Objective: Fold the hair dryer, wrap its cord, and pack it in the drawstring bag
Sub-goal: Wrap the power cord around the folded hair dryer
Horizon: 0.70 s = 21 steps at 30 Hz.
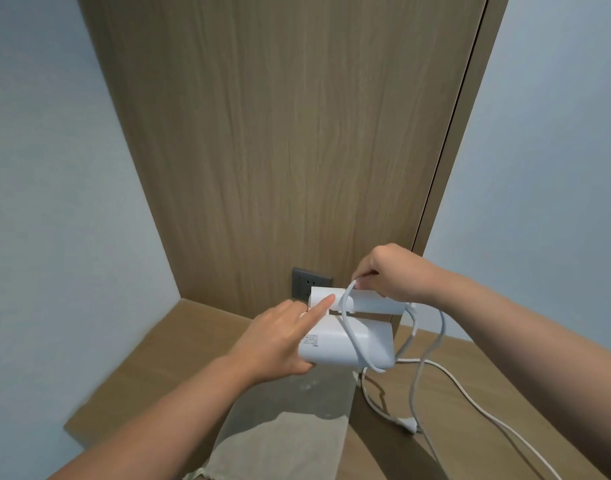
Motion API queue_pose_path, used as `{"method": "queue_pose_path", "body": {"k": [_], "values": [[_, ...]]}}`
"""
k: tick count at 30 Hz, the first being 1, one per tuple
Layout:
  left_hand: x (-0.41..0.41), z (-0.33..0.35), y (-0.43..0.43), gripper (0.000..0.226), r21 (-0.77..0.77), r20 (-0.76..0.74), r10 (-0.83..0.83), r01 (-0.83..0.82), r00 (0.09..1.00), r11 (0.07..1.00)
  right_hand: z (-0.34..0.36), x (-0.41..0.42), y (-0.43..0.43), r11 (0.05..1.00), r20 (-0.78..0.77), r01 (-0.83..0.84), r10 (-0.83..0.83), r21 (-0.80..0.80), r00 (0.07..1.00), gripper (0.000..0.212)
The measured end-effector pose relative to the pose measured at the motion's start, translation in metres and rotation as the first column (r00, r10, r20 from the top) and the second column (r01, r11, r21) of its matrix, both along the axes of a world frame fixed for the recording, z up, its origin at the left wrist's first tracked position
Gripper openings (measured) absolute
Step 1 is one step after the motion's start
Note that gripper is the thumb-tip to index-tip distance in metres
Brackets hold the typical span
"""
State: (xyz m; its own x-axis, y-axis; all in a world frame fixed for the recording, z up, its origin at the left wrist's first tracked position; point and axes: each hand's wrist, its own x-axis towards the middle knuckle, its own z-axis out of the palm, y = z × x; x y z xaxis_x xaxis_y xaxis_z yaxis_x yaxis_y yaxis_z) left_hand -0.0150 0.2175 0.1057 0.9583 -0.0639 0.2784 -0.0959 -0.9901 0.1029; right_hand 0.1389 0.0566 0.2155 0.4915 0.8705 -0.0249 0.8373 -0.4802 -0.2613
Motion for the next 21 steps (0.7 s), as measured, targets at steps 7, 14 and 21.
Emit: {"method": "queue_pose_path", "body": {"k": [7, 14, 21], "values": [[0.001, 0.012, -0.005, 0.095, 0.089, -0.008, -0.137, 0.138, 0.99, 0.986, 0.006, 0.0, 0.015, 0.996, -0.026, -0.089, 0.088, -0.025, 0.996, 0.024], [-0.002, 0.012, -0.004, 0.083, -0.089, 0.018, -0.076, 0.078, 0.997, 0.993, 0.0, 0.028, 0.005, 1.0, -0.212, 0.011, -0.005, 0.025, 0.977, 0.028], [-0.015, 0.012, -0.001, 0.094, -0.439, 0.02, 0.209, -0.179, 0.978, 0.881, -0.031, 0.011, -0.048, 0.544, -0.811, 0.727, -0.137, 0.418, 0.568, 0.03]]}}
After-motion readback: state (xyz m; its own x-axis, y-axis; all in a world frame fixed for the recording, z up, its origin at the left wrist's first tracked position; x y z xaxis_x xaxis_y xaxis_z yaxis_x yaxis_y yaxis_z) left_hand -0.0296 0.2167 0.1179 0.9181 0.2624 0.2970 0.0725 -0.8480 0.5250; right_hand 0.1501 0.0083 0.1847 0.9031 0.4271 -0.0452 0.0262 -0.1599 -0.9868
